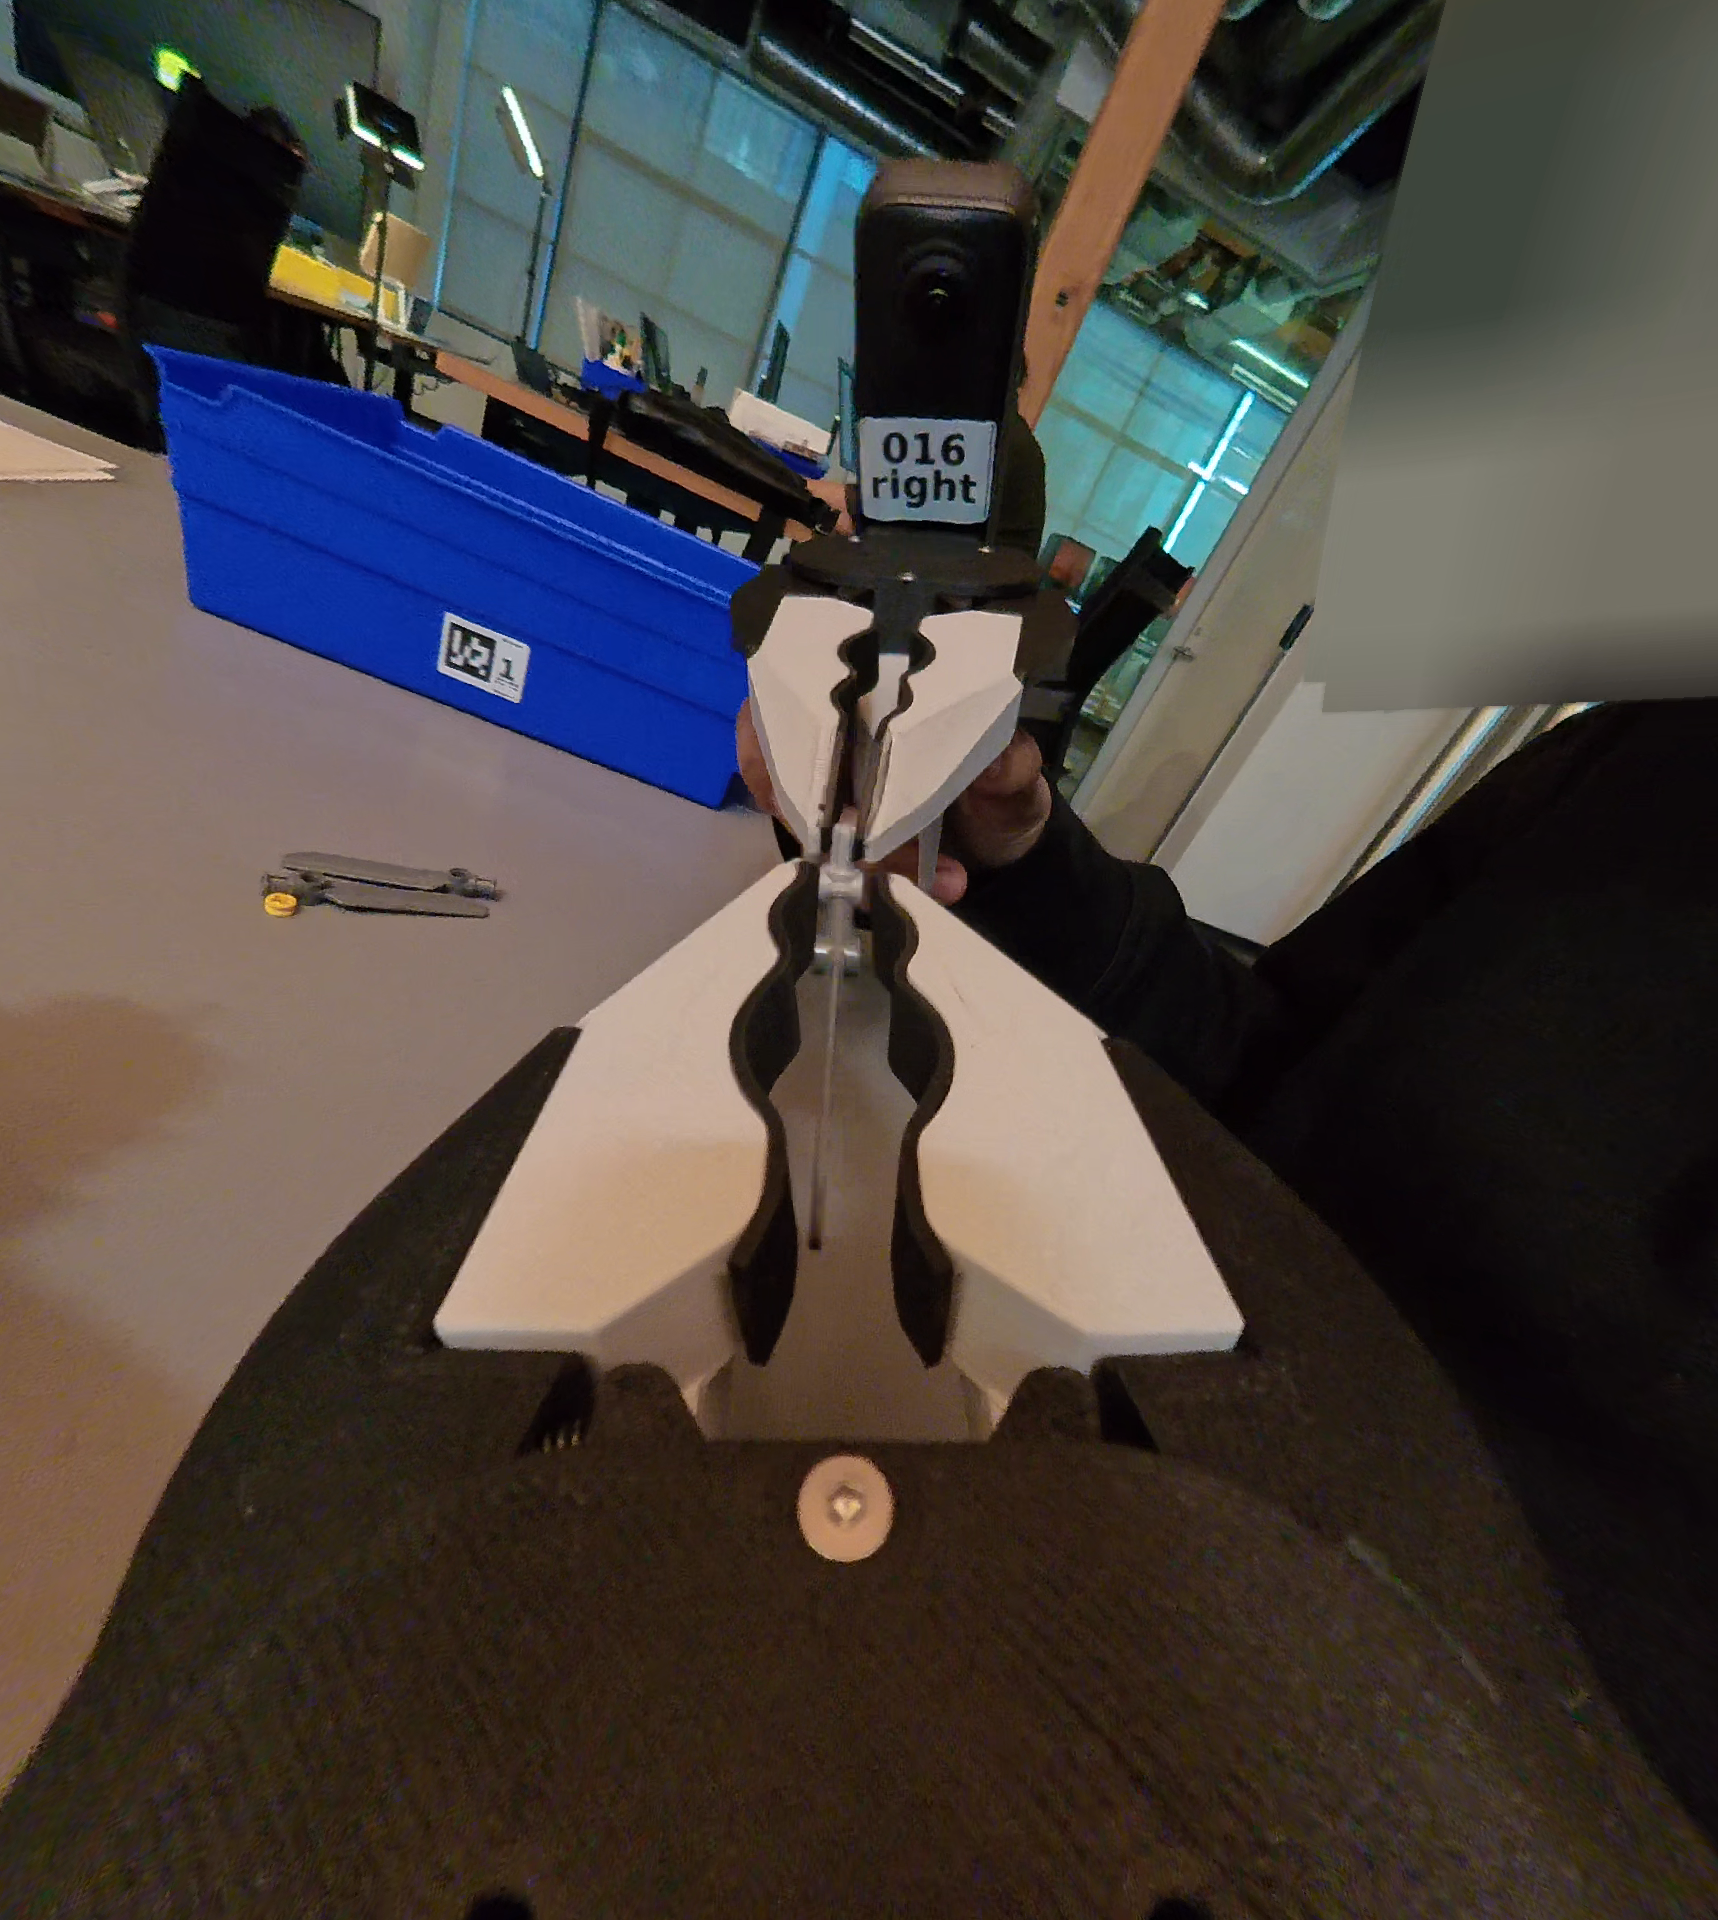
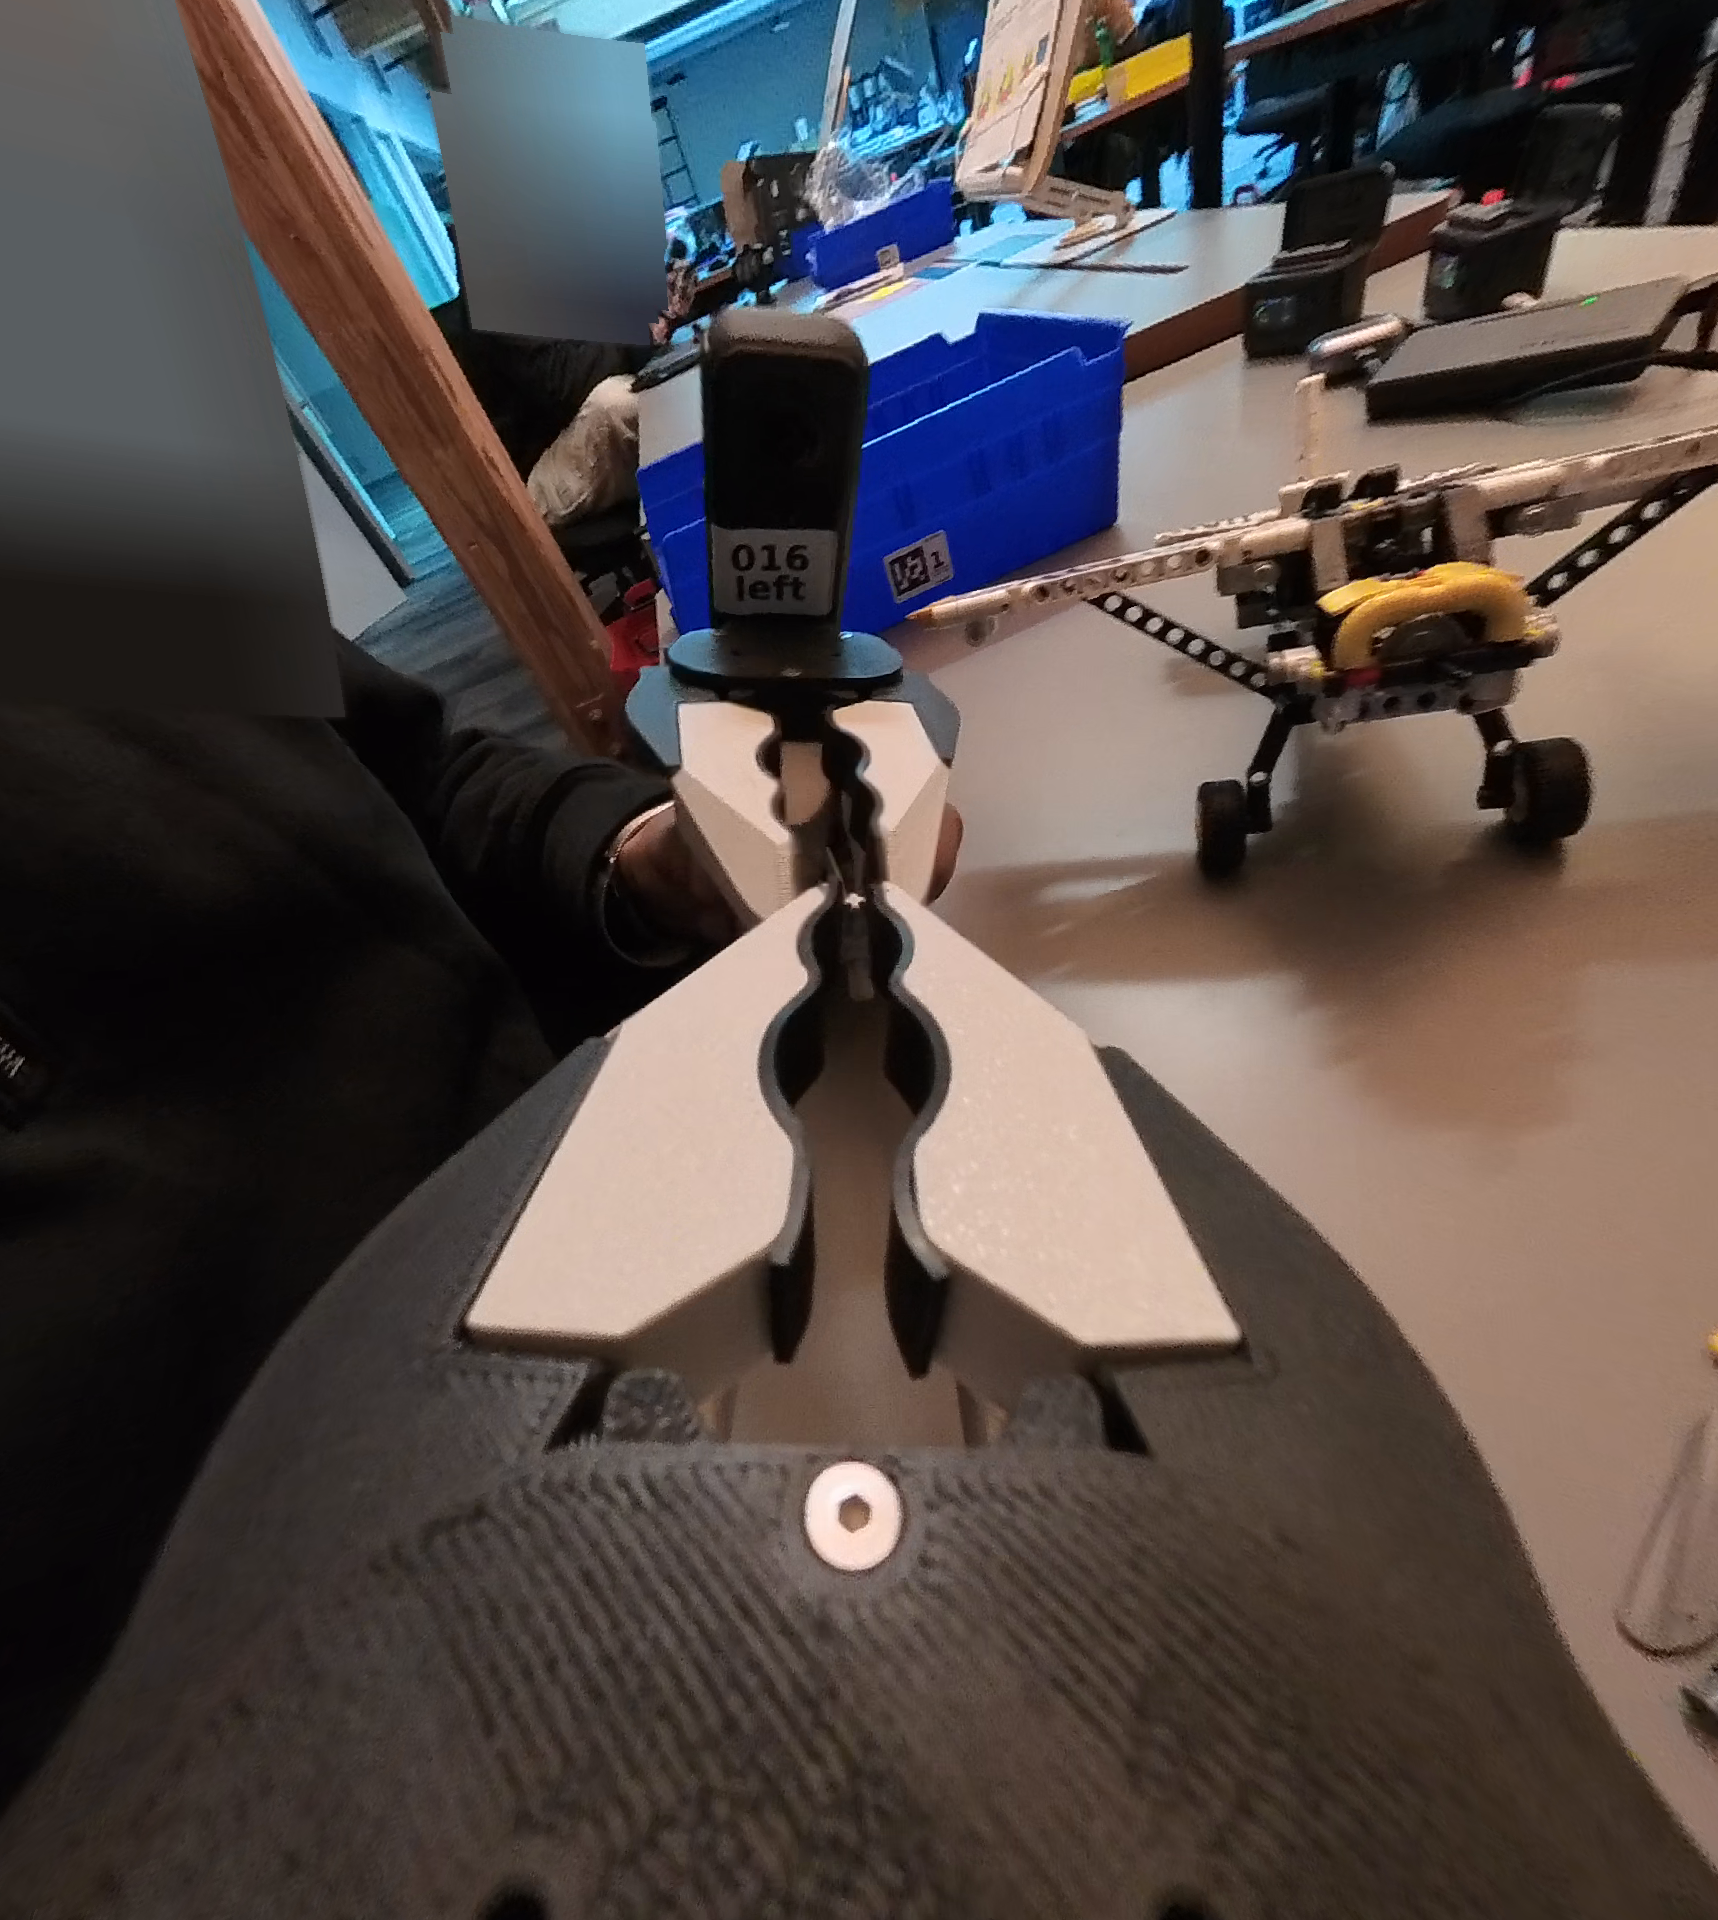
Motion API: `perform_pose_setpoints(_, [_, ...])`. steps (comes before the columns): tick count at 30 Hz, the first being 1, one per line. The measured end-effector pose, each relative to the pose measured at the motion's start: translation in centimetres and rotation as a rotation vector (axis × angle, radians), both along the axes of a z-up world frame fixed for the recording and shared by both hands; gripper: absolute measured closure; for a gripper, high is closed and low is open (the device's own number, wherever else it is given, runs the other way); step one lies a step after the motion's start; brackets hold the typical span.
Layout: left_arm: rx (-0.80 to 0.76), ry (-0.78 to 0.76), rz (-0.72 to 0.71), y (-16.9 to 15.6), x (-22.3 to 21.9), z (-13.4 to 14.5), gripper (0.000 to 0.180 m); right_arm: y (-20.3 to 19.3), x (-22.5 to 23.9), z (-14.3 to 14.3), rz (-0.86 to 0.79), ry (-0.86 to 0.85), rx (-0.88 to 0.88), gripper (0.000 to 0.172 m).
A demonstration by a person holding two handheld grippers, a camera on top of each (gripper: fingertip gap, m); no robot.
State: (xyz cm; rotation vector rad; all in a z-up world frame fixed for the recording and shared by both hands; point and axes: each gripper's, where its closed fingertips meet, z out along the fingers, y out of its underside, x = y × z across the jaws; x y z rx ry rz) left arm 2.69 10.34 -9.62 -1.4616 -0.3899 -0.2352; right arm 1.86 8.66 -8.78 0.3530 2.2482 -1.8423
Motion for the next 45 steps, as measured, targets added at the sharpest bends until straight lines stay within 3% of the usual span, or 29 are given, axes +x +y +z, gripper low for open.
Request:
perform_pose_setpoints(3, [0.013, -0.038, 0.013, -0.2, -0.5, 0.0, 0.15, 0.6, -0.5, 0.7, -0.018, -0.025, -0.052, 0.17])
perform_pose_setpoints(5, [0.009, -0.051, 0.011, -0.1, -0.5, -0.2, 0.147, 1.0, -0.6, 1.0, -0.015, -0.047, -0.081, 0.171])
perform_pose_setpoints(8, [0.007, -0.035, 0.01, -0.1, -0.4, -0.1, 0.152, 1.2, -0.8, 0.8, -0.016, -0.053, -0.08, 0.17])
perform_pose_setpoints(13, [0.018, -0.032, 0.012, -0.3, -0.4, 0.0, 0.176, 1.0, -0.6, 0.6, -0.003, -0.052, -0.075, 0.17])
perform_pose_setpoints(16, [0.024, -0.04, 0.0, -0.3, -0.3, 0.1, 0.176, 1.0, -0.6, 0.7, 0.001, -0.042, -0.095, 0.17])
perform_pose_setpoints(21, [0.04, -0.038, 0.006, -0.5, -0.4, 0.4, 0.176, 1.3, -0.7, 1.5, 0.018, -0.083, -0.177, 0.147])
perform_pose_setpoints(25, [0.051, -0.035, 0.005, -0.6, -0.4, 0.6, 0.176, 1.1, -0.6, 0.9, 0.033, -0.097, -0.162, 0.146])
perform_pose_setpoints(32, [0.058, -0.043, -0.01, -0.6, -0.2, 0.7, 0.176, 0.6, -0.1, 0.5, 0.057, -0.061, -0.152, 0.167])
perform_pose_setpoints(45, [0.085, -0.05, -0.019, -0.7, -0.1, 1.3, 0.175, 0.7, 0.0, 1.3, 0.077, -0.046, -0.196, 0.167])
